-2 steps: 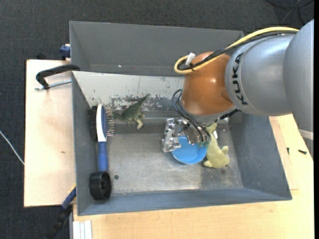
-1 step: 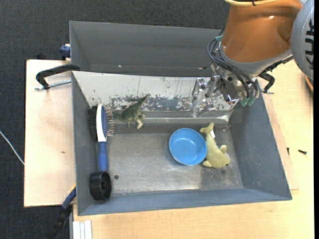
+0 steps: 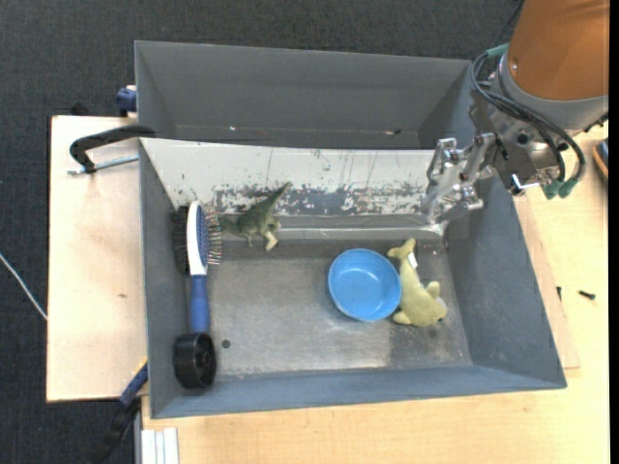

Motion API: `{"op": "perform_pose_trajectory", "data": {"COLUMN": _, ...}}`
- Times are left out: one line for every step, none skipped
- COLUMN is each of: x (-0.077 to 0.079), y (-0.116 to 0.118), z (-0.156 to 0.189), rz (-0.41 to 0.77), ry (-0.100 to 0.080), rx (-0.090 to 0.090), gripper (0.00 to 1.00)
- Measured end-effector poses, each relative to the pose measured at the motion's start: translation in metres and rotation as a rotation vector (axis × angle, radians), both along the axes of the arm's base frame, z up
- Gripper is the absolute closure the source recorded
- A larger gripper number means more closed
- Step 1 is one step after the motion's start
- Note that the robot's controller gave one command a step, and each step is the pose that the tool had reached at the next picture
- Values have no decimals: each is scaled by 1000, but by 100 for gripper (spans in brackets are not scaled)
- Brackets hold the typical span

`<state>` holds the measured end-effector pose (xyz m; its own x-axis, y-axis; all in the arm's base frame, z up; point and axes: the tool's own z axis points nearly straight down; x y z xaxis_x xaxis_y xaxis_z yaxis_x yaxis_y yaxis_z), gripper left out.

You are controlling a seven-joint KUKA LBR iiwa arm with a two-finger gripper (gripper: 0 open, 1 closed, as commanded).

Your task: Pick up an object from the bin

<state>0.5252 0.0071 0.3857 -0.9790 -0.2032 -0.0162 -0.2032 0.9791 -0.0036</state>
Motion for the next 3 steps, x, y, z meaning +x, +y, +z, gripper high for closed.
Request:
{"op": "perform_pose_trajectory", "data": {"x": 38, "y": 21, "z": -145, "rz": 29, "ry": 21, "rx": 2, "gripper": 100}}
{"op": "perform_pose_trajectory", "data": {"x": 7, "y": 34, "z": -228, "rz": 346, "ry": 18, "rx": -1, "gripper": 100}}
{"op": "perform_pose_trajectory", "data": {"x": 8, "y": 34, "z": -226, "rz": 345, "ry": 14, "rx": -1, "gripper": 0}}
